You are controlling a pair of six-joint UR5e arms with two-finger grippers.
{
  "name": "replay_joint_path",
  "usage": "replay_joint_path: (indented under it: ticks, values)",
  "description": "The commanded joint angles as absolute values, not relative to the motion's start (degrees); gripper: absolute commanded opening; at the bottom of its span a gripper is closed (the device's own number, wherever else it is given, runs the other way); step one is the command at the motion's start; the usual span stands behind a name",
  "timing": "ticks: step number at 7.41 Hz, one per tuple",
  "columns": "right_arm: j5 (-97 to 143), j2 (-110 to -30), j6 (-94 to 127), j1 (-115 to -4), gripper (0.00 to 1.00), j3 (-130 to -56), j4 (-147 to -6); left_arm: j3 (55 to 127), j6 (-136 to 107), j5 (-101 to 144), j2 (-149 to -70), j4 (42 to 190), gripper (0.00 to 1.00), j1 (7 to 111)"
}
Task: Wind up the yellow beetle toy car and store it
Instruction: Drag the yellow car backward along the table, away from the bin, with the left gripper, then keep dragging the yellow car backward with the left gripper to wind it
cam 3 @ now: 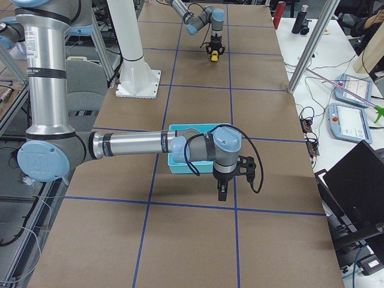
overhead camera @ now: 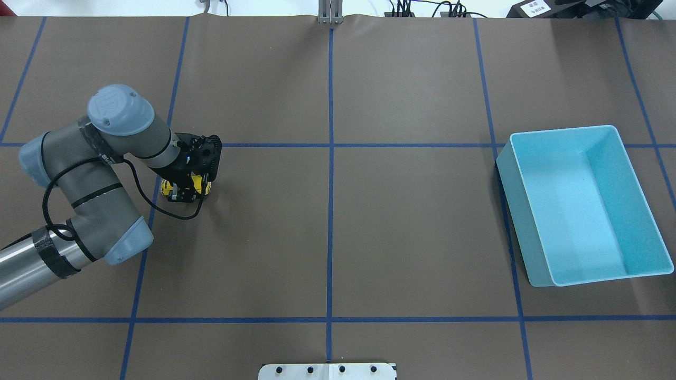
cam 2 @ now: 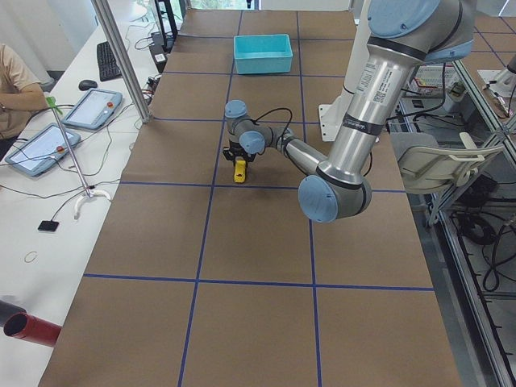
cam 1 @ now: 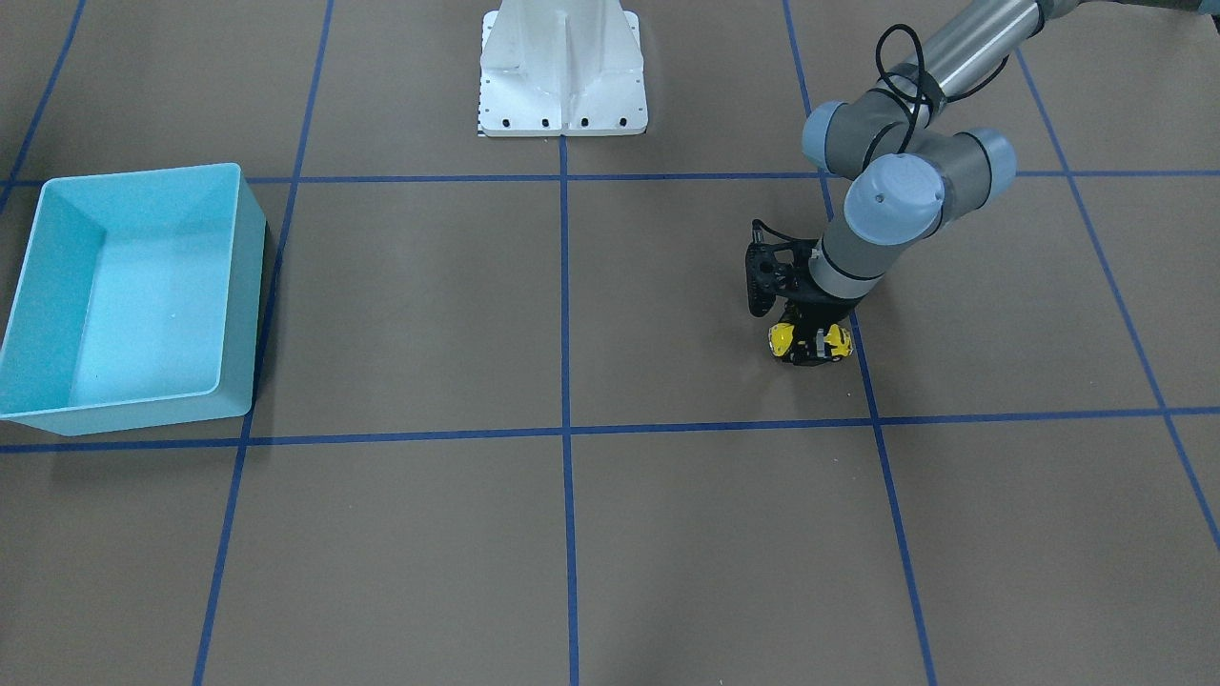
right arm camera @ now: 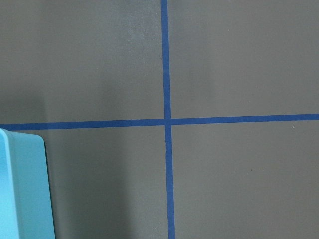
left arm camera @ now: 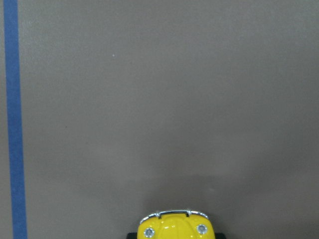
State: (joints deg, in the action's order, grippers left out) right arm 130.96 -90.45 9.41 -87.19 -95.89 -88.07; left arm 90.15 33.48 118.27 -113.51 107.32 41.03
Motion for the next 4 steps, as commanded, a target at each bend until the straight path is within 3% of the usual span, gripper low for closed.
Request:
replay_joint_path:
  ticks: [1,4]
  values:
    - [131.0,-90.4,9.4,-87.2,1.00,-95.8,-88.1,91.7,33.5,118.3,-111.4,108.3,0.00,41.0]
    - [131.0,-90.4,9.4,-87.0,1.00,-95.8,-88.1,91.7,33.6,119.2,-110.2,109.2,0.00,41.1]
